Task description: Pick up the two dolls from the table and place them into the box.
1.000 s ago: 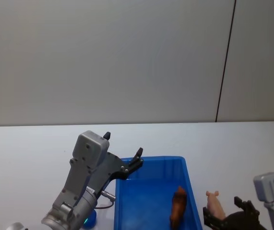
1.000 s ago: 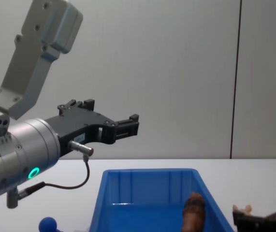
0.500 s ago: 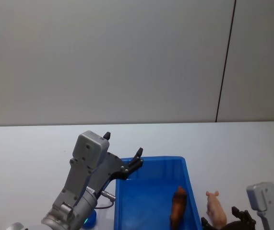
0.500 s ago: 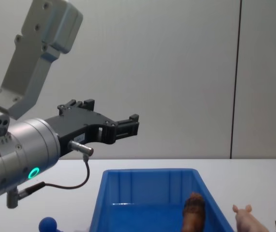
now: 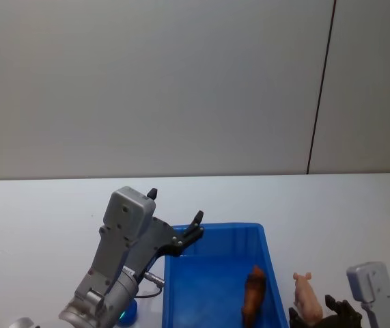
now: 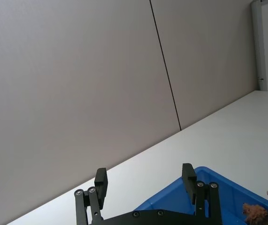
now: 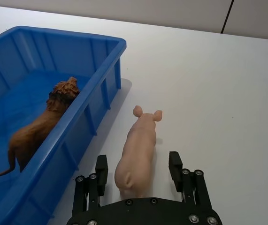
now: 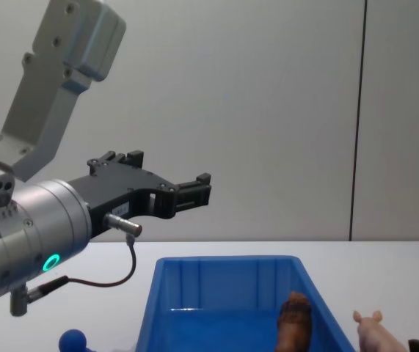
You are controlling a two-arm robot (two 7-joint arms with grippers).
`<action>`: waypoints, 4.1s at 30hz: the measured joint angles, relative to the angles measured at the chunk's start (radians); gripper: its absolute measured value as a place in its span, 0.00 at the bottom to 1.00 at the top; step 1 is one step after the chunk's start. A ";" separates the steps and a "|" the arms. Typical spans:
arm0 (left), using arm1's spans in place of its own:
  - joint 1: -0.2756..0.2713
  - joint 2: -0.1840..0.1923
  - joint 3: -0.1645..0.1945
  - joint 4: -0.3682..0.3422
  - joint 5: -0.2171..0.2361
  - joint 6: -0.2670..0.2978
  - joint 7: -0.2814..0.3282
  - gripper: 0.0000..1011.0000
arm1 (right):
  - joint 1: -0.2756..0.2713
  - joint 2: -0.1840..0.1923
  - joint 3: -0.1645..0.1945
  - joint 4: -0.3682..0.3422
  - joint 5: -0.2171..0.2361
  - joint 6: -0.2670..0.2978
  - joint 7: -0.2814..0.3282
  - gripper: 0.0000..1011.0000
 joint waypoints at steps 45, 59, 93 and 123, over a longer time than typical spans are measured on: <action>0.000 0.000 0.000 0.000 0.000 0.000 0.000 0.99 | 0.096 -0.066 -0.016 -0.054 -0.003 -0.073 0.147 0.37; 0.000 0.000 0.000 0.000 0.000 0.000 0.000 0.99 | 0.183 -0.119 -0.033 0.034 -0.007 -0.046 0.219 0.55; 0.000 0.000 0.000 0.000 0.000 0.000 0.000 0.99 | 0.117 -0.058 0.026 -0.058 0.037 -0.076 0.047 0.99; 0.050 0.064 -0.050 -0.069 -0.092 0.252 0.051 0.99 | 0.082 -0.031 0.046 -0.107 0.053 -0.083 -0.007 0.99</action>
